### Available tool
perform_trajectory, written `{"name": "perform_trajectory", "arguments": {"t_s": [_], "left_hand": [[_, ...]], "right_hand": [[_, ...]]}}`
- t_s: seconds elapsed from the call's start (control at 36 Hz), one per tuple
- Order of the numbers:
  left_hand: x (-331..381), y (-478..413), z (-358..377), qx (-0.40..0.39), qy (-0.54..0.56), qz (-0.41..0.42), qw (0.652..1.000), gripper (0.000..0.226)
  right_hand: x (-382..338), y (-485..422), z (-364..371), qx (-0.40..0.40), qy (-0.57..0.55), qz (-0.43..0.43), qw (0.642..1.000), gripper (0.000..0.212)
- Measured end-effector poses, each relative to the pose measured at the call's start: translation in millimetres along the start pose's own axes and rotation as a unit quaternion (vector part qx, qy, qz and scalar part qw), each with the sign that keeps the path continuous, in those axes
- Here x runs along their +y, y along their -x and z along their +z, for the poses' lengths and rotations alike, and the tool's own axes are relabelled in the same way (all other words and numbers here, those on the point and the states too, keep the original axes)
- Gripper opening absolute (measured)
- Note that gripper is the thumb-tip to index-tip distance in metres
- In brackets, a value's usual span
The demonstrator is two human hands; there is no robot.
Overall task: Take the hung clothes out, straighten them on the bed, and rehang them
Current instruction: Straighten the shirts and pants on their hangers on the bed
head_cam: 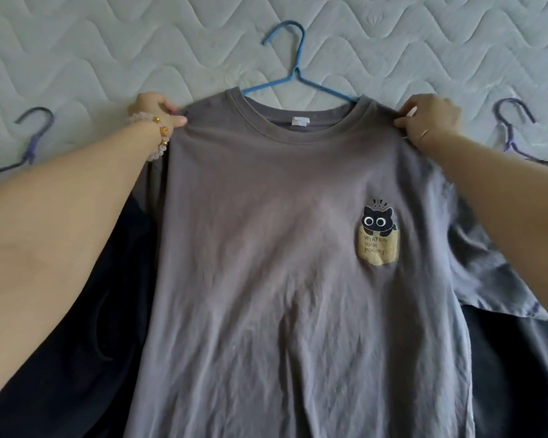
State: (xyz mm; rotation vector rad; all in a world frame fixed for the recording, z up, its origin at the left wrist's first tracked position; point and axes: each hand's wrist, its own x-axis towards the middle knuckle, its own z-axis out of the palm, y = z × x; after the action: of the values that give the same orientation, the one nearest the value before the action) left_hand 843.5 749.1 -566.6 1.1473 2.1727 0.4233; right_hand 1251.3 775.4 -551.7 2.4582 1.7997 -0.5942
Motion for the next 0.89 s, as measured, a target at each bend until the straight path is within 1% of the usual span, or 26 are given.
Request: {"name": "perform_trajectory", "arguments": {"t_s": [0.06,0.11,0.14,0.19,0.25,0.28,0.33,0.39,0.44,0.5,0.53,0.56,0.64,0.69,0.81,0.89], "left_hand": [[1.5,3.0,-1.5,0.012,-0.011,0.004,1.000,0.030],[7.5,6.7,-5.4,0.005,-0.029,-0.002,1.000,0.032],[10.4,7.2,-7.8,-0.002,-0.032,-0.011,0.999,0.028],[17.1,13.9,-9.8,-0.008,-0.033,-0.036,0.999,0.014],[24.2,27.5,-9.7,-0.001,-0.086,-0.026,0.996,0.016],[24.4,33.7,-8.7,0.008,-0.117,-0.007,0.993,0.022],[19.1,45.2,-5.4,0.024,-0.139,0.016,0.990,0.041],[9.6,66.8,0.3,0.037,-0.104,0.050,0.993,0.052],[-1.3,103.1,4.2,0.077,-0.084,0.122,0.986,0.051],[-18.3,150.9,9.6,0.094,-0.093,0.207,0.969,0.047],[-30.3,178.8,14.2,0.084,-0.095,0.231,0.965,0.045],[-44.4,208.4,20.6,0.064,-0.092,0.239,0.964,0.043],[-88.1,299.2,40.3,-0.016,-0.097,0.228,0.969,0.041],[-116.6,357.3,51.1,-0.066,-0.135,0.233,0.961,0.038],[-159.9,455.2,63.0,-0.159,-0.158,0.222,0.949,0.035],[-178.4,514.7,67.5,-0.222,-0.210,0.230,0.924,0.048]], "right_hand": [[-1.3,3.6,3.8,0.009,0.013,-0.003,1.000,0.027],[-0.5,9.6,5.9,0.018,0.024,-0.009,0.999,0.029],[0.1,13.4,5.8,0.018,0.023,-0.013,0.999,0.031],[4.6,22.2,4.1,0.006,0.017,-0.027,0.999,0.038],[10.5,35.1,-0.1,-0.019,-0.017,-0.048,0.999,0.047],[13.7,43.3,-1.4,-0.036,-0.051,-0.063,0.996,0.051],[19.9,66.5,-1.4,-0.056,-0.121,-0.091,0.987,0.056],[25.7,96.3,-0.3,-0.035,-0.209,-0.090,0.973,0.060],[34.1,134.1,1.4,-0.009,-0.321,-0.062,0.945,0.060],[47.4,178.7,6.8,-0.005,-0.370,-0.036,0.928,0.055],[56.1,202.6,12.0,-0.013,-0.374,-0.023,0.927,0.052],[66.2,226.8,19.5,-0.022,-0.376,-0.008,0.926,0.050],[100.5,301.3,37.8,-0.045,-0.365,0.059,0.928,0.043],[124.3,349.1,43.3,-0.054,-0.346,0.102,0.931,0.040],[176.8,431.7,46.2,-0.042,-0.324,0.203,0.923,0.022],[212.4,482.9,46.4,-0.070,-0.304,0.259,0.914,0.015]]}}
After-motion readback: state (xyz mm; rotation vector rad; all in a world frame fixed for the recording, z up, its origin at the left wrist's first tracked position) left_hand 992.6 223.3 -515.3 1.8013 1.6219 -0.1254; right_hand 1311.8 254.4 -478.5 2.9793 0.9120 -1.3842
